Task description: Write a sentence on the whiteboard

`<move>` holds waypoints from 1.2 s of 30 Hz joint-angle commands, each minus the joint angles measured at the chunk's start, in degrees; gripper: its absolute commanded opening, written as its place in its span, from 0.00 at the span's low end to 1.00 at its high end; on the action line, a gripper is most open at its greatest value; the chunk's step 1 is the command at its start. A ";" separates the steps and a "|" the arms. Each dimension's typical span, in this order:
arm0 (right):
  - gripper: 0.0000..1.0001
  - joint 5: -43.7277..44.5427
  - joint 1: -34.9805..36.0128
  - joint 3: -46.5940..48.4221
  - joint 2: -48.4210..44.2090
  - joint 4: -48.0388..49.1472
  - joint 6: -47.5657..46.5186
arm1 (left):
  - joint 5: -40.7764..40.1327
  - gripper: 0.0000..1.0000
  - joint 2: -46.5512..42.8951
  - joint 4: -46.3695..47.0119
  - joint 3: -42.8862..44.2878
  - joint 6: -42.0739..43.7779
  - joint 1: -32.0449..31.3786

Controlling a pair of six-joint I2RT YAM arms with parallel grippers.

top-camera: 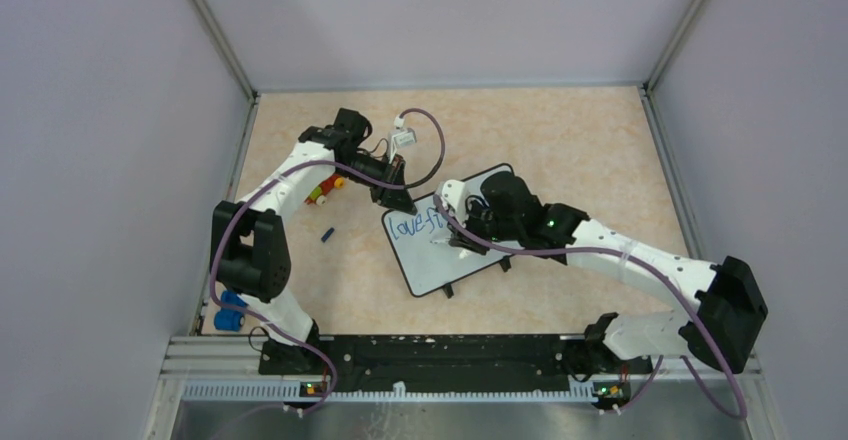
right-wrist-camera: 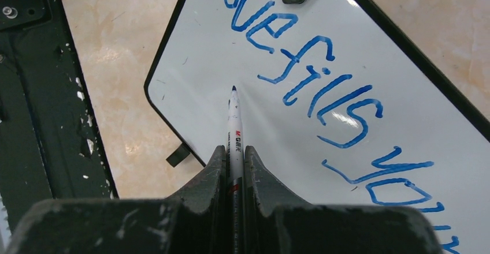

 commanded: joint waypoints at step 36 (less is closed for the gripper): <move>0.00 2.91 3.48 -4.12 2.04 -0.22 -5.19 | 1.54 0.00 -0.66 -0.12 0.43 0.94 0.27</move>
